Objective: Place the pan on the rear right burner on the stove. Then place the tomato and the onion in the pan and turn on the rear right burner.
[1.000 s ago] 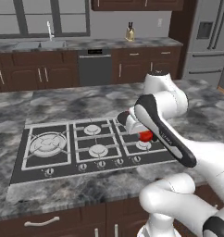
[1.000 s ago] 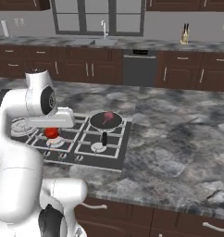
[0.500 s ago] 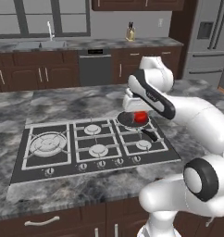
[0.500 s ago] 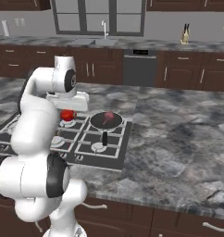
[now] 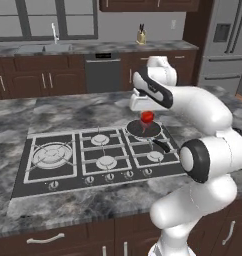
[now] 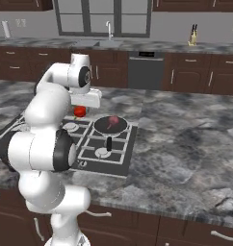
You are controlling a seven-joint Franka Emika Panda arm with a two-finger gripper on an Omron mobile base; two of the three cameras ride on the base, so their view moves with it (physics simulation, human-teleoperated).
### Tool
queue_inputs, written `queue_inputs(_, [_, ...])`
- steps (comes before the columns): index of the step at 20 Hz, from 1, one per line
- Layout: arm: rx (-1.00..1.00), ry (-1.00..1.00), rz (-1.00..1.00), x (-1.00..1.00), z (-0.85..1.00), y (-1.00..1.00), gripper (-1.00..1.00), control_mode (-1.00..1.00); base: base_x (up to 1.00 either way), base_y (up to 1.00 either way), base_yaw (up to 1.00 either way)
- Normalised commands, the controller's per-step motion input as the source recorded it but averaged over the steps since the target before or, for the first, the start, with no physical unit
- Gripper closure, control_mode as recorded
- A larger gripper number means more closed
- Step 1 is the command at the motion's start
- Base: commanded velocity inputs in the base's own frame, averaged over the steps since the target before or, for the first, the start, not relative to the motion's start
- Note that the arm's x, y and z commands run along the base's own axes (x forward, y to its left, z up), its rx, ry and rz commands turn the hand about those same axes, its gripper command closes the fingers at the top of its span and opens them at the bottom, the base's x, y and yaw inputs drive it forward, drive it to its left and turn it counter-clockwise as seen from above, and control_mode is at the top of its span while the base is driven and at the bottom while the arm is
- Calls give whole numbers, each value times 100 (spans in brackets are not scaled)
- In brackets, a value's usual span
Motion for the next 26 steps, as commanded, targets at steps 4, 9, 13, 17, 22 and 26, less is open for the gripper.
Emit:
queue_inputs(4, [0,-4,-7,85,-49,-15,100,-100,0,0,0])
queue_inputs(9, [0,-11,-3,64,-59,-23,100,-100,0,0,0])
queue_inputs(13, [0,-8,0,73,-42,-6,100,-100,0,0,0])
queue_inputs(17, [0,-3,0,100,-40,0,100,-100,0,0,0])
queue_inputs(22, [-1,0,0,84,-10,0,100,-100,0,0,0])
queue_inputs(26, [-3,0,0,70,-1,-9,100,-100,0,0,0])
